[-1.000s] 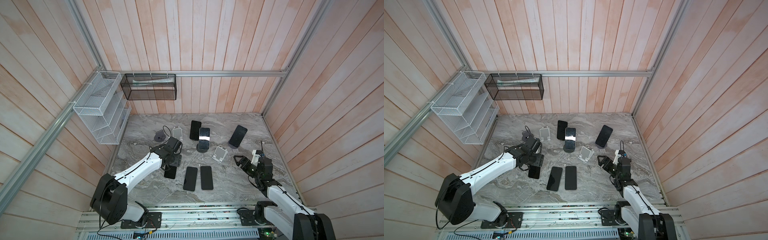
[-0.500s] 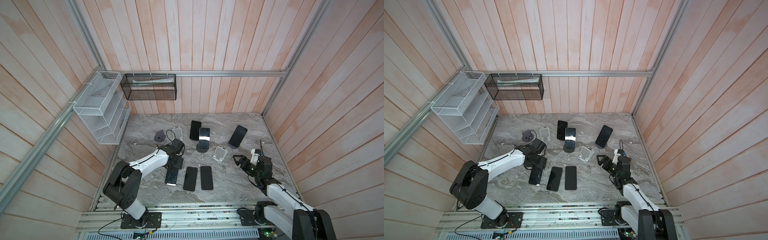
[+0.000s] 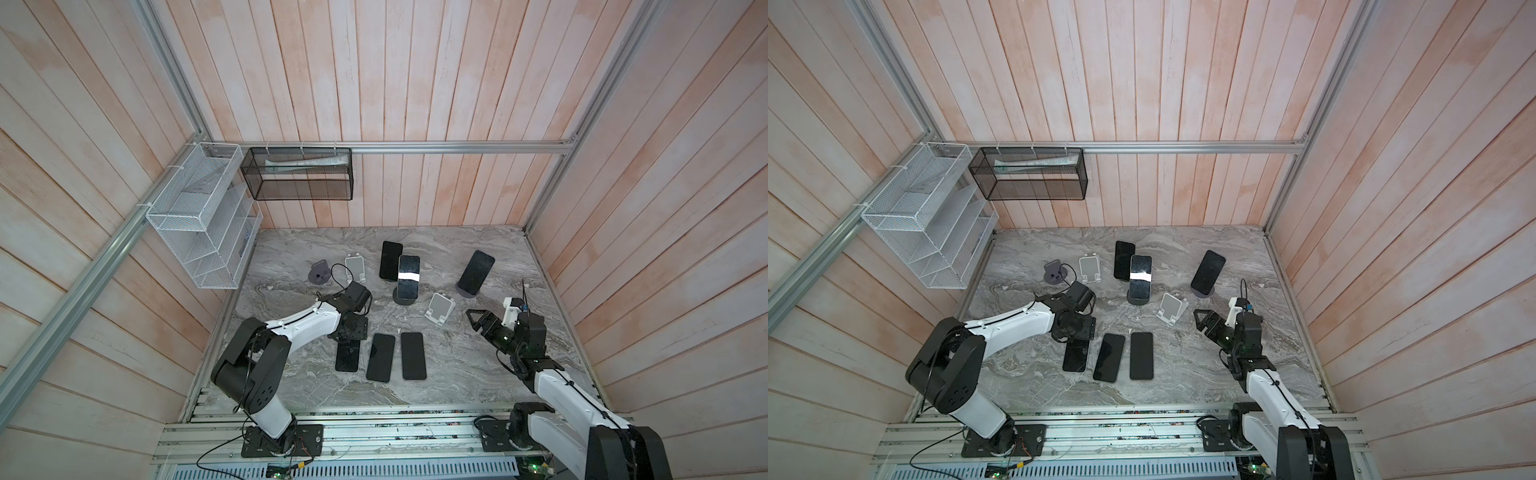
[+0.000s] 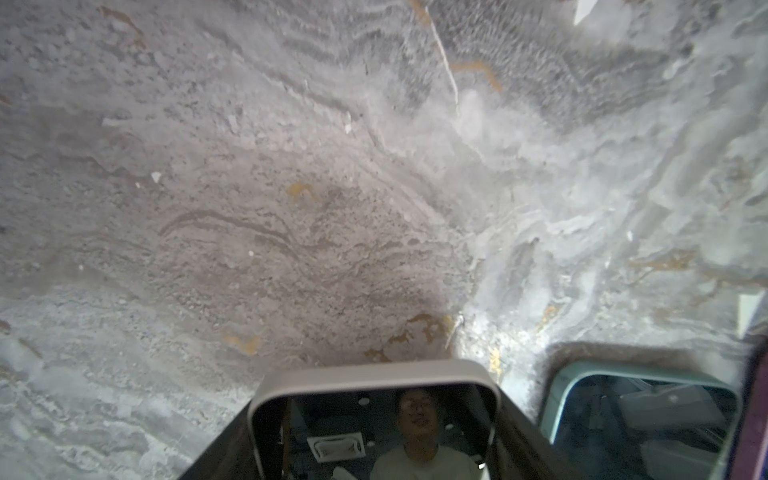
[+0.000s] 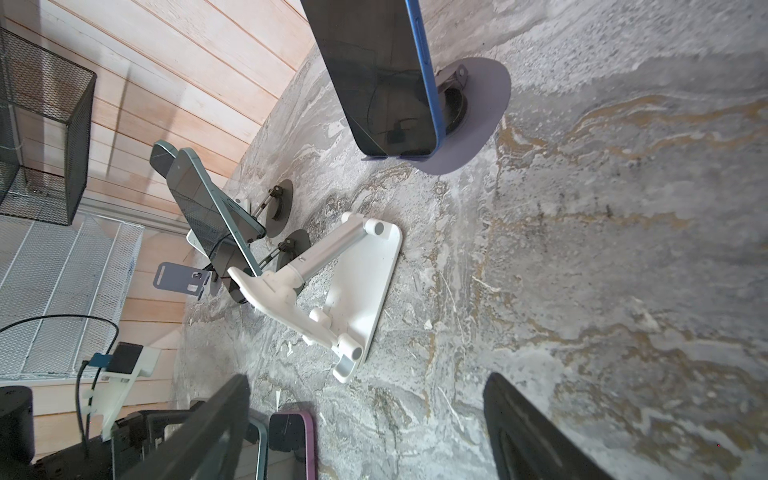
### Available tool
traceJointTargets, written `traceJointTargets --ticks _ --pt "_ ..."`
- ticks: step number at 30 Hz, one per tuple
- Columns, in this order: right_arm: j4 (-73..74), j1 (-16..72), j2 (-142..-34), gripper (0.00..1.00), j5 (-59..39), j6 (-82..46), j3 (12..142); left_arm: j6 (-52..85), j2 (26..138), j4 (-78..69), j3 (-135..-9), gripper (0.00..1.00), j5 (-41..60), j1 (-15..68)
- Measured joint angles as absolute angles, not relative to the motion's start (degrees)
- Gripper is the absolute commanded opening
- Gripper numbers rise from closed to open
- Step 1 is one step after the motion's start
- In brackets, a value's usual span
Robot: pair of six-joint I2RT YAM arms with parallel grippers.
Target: Remove the phone from the phone stand
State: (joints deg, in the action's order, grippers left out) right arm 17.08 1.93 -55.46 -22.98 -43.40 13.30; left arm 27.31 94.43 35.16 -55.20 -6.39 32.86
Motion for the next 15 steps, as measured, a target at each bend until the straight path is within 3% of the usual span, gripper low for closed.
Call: traceJointTargets --ticks 15 --pt "16.1 1.9 -52.6 0.89 -22.0 -43.4 13.1 29.7 95.4 33.0 -53.3 0.62 -7.7 33.7"
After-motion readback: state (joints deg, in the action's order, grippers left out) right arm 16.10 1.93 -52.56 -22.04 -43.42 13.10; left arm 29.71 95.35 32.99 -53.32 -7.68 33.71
